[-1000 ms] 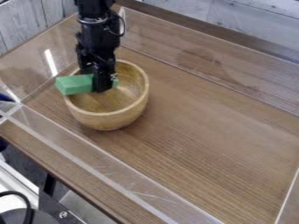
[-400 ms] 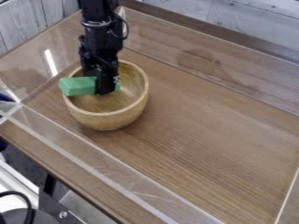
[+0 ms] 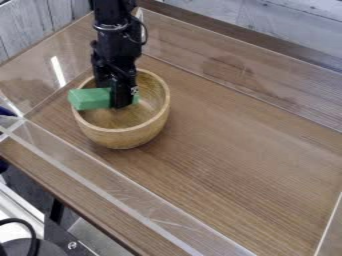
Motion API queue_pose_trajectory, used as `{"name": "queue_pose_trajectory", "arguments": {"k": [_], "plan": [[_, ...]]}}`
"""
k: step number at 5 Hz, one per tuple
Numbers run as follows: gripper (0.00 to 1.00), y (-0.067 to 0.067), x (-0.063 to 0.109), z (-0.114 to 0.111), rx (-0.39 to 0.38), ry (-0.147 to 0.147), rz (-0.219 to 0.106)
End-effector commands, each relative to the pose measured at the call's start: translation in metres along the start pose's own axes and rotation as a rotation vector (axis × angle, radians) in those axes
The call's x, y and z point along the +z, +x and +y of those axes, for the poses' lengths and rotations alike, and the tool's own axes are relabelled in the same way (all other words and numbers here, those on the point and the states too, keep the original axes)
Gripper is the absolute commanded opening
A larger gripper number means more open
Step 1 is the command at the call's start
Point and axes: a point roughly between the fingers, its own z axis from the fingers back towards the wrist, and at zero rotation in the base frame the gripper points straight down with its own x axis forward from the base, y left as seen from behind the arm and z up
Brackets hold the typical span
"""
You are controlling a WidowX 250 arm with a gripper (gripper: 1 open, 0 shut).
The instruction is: Put the green block in the brown bowl
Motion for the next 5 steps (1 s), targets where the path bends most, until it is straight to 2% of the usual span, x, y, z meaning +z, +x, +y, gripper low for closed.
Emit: {"name": "queue_pose_trajectory", "arguments": {"k": [1,5], "plan": [[0.00,0.0044,0.0092,0.0012,-0.001,0.018,-0.025],[0.00,0.0098,0.0103,-0.0030,0.000,0.011,-0.026]]}}
